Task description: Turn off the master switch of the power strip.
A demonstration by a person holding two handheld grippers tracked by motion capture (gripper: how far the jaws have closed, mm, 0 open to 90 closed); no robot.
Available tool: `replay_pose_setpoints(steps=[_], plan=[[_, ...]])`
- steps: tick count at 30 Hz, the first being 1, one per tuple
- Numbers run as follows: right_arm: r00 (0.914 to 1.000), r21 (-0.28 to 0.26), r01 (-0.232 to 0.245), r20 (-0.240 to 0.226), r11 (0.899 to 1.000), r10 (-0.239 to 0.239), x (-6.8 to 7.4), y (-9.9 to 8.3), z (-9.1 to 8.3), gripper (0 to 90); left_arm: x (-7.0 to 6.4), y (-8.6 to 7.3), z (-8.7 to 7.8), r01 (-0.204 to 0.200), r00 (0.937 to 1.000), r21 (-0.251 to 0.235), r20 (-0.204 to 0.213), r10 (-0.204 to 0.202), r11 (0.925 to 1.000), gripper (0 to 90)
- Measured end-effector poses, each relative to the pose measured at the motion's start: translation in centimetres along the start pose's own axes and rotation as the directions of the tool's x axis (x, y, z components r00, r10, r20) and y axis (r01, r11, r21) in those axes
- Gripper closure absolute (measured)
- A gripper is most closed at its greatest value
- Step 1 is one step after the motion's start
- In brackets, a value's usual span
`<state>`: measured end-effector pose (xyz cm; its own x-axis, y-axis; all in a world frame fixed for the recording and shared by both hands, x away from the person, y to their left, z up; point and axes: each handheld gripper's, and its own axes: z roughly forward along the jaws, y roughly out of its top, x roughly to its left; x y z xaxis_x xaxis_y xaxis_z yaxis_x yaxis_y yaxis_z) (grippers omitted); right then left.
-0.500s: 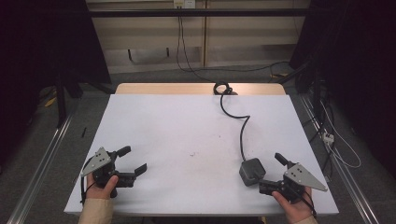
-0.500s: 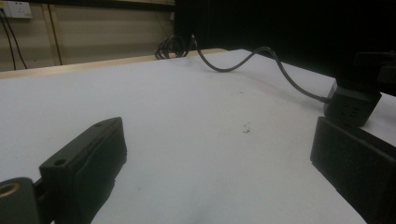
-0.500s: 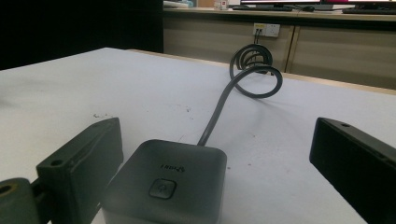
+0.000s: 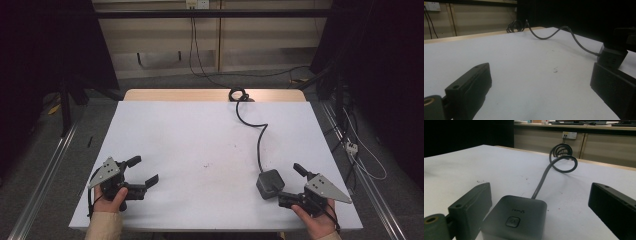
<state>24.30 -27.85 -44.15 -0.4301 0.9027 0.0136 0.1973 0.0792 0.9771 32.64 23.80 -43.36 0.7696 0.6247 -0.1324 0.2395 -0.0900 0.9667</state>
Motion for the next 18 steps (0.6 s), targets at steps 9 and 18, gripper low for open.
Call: replay_pose_setpoints(steps=[9, 18], plan=[[0.9999, 0.012, -0.003, -0.012, 1.000, 0.003, -0.1, 0.6, -0.1, 14.4, -0.1, 0.0, 0.2, -0.005, 1.0000, -0.002, 0.001, 0.005, 1.0000, 3.2], [0.9993, 0.051, -0.004, -0.037, 0.999, 0.006, -0.4, 1.3, -0.1, 29.3, -0.3, 0.0, 0.0, -0.012, 0.9999, 0.000, 0.000, 0.012, 0.9999, 3.2]])
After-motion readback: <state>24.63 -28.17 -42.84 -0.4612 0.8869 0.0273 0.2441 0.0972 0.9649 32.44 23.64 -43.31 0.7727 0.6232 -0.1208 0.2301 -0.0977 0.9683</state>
